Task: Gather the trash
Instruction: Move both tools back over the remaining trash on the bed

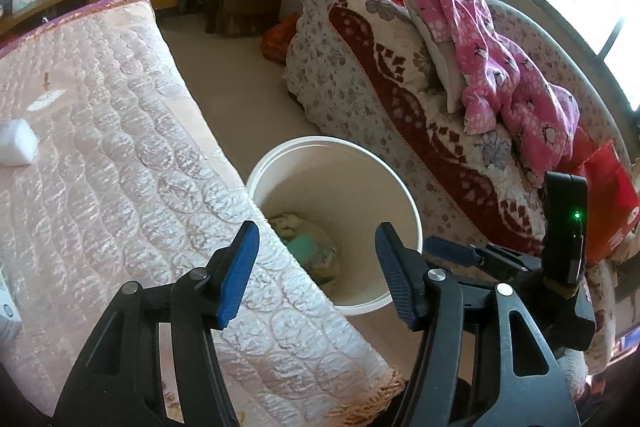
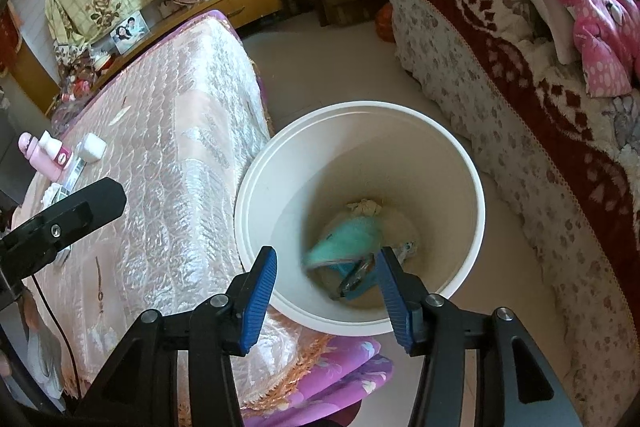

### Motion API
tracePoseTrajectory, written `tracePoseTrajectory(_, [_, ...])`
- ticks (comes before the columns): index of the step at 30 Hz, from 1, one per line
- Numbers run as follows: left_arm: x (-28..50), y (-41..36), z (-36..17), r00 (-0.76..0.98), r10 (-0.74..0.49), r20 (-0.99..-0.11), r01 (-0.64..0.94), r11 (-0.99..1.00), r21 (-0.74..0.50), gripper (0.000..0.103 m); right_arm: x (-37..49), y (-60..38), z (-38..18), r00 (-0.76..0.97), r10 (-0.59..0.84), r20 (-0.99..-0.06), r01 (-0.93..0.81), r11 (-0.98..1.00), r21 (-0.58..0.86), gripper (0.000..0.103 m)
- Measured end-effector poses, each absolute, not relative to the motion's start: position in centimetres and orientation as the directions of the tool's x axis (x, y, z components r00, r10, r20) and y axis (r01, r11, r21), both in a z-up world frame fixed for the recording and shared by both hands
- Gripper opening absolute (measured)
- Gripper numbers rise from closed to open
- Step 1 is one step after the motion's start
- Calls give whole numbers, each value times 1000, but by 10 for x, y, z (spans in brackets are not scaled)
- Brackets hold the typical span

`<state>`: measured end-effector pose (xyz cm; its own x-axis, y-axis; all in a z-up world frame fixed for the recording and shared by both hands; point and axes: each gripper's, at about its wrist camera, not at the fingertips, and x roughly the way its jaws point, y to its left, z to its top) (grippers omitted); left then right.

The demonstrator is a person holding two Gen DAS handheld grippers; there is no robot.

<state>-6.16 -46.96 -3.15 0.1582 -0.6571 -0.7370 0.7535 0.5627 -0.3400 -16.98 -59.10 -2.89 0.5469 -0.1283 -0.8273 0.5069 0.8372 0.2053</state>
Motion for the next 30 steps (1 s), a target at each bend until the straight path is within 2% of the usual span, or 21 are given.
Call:
tracePoseTrajectory(18, [-58, -428, -20, 270, -635, -724, 718, 634, -289, 59, -161, -558, 1, 581, -144, -801, 457, 872, 175, 51])
tracePoseTrajectory(20, [-57, -421, -18, 286, -630, -722, 712, 644, -280, 59, -159, -551, 7, 589, -146, -794, 446, 879, 169, 53])
tracePoseTrajectory(23, [-55, -409, -14, 314, -623, -717, 701, 661, -267, 59, -155, -540, 17, 606, -152, -781, 424, 892, 156, 61])
tracePoseTrajectory(30, [-50, -375, -7, 367, -603, -709, 666, 702, -252, 59, -139, -507, 36, 637, -139, -758, 366, 920, 139, 61])
